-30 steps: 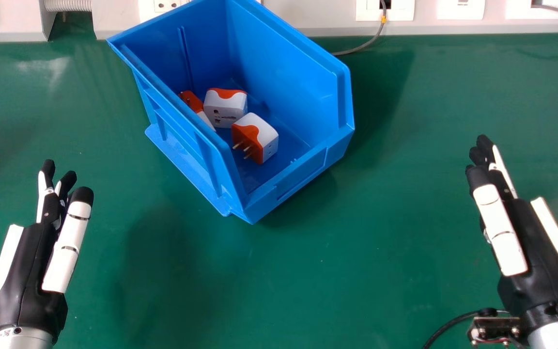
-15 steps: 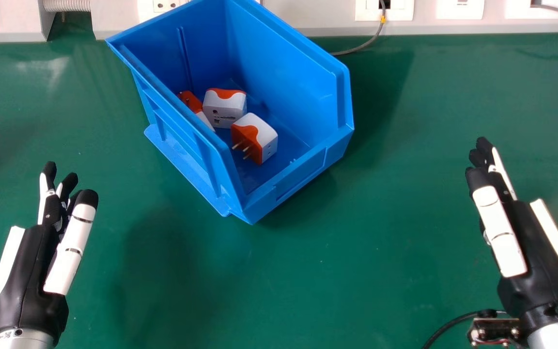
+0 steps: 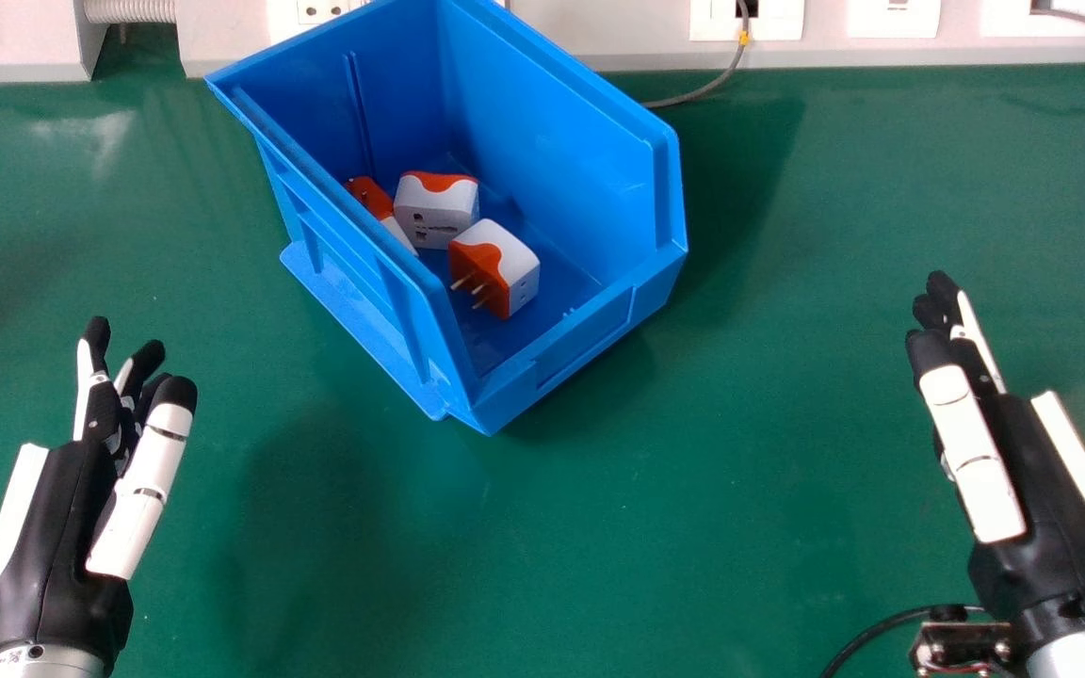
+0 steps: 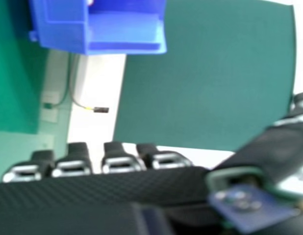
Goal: Pick all objects and put in blue box
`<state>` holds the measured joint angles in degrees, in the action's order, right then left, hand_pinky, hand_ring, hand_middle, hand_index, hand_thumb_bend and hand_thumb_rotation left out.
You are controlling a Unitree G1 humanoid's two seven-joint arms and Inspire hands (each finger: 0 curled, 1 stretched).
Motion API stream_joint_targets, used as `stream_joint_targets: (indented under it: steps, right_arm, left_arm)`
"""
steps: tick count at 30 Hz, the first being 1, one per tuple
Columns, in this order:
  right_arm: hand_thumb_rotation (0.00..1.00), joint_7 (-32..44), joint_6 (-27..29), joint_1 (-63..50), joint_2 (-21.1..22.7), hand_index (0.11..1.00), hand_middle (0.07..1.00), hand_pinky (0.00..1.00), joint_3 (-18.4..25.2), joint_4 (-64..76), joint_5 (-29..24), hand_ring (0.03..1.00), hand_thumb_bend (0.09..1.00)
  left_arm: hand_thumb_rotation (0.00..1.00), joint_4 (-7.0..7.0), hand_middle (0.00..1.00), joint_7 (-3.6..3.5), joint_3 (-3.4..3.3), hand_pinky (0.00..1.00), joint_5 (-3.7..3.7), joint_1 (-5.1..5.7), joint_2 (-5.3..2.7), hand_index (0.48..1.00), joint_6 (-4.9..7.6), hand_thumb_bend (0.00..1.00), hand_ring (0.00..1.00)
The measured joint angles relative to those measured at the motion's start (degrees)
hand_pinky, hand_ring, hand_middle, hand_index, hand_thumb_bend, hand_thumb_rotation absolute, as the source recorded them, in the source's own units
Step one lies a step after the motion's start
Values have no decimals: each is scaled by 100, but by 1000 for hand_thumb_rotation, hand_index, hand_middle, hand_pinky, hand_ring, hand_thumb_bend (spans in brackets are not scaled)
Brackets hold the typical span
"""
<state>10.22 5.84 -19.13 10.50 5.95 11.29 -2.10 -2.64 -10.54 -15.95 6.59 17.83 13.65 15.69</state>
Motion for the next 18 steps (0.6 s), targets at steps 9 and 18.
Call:
stream_joint_targets:
  steps: [9,18]
  right_arm:
    - [1000,-6,0,-47,1,1000,1000,1000,0,3,11,1000,327]
    - [1000,-44,0,-90,3,1000,1000,1000,6,27,67,1000,354]
  left_arm:
    - [722,47,924,83,18,876,-61,25,-34,922,34,302,915]
    - [730,-113,907,202,99,852,-441,39,-80,910,698,323,897]
